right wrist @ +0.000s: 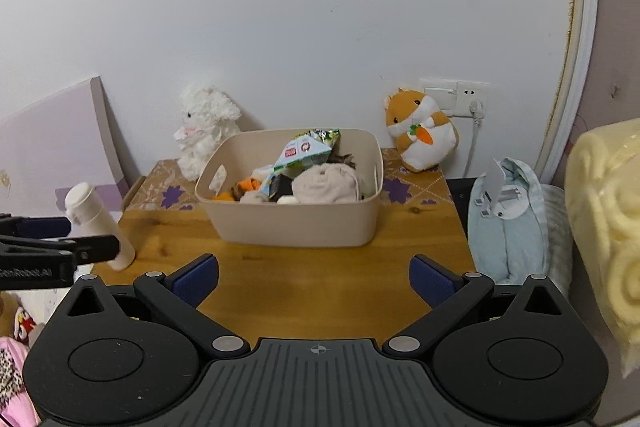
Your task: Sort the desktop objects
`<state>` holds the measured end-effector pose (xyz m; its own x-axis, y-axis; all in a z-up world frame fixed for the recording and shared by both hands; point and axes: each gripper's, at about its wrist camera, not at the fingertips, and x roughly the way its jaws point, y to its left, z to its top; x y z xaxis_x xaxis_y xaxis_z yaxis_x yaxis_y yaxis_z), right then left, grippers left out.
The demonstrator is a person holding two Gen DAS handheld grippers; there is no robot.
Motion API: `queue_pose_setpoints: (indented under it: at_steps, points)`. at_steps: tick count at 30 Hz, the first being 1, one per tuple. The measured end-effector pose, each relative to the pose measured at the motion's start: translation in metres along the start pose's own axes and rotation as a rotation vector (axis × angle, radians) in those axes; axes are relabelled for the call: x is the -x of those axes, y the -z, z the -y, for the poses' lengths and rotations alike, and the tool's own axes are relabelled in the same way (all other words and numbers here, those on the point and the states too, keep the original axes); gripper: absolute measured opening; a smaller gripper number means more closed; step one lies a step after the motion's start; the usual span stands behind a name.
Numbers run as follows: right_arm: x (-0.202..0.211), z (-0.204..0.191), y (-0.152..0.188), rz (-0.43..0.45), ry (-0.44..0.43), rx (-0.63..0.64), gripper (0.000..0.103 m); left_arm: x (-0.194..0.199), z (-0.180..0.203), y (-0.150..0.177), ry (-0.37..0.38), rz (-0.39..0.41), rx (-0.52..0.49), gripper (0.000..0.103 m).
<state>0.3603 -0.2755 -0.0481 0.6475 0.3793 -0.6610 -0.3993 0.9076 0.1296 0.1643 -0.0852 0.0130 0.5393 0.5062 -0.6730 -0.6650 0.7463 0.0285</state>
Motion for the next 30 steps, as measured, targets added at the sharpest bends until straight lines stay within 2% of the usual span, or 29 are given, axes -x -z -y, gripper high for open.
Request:
queue_pose_setpoints:
  at_steps: [7,13,18,23,30]
  points:
    - [0.038,-0.003,0.022,-0.019,-0.002,0.015,0.103,0.047,-0.002,0.027,-0.030,0.005,-0.029,0.081]
    - [0.066,-0.005,0.032,-0.038,0.009,0.048,0.103,0.073,-0.002,0.043,0.002,-0.023,-0.010,0.081]
    - [0.087,-0.001,0.036,-0.037,0.024,0.063,0.103,0.092,0.003,0.049,-0.013,-0.021,-0.035,0.081]
    - [0.098,0.004,0.038,-0.050,0.030,0.067,0.103,0.100,0.006,0.049,0.039,-0.038,-0.055,0.082]
    - [0.100,0.010,0.038,-0.051,0.043,0.062,0.103,0.097,0.006,0.050,0.061,-0.058,-0.037,0.082]
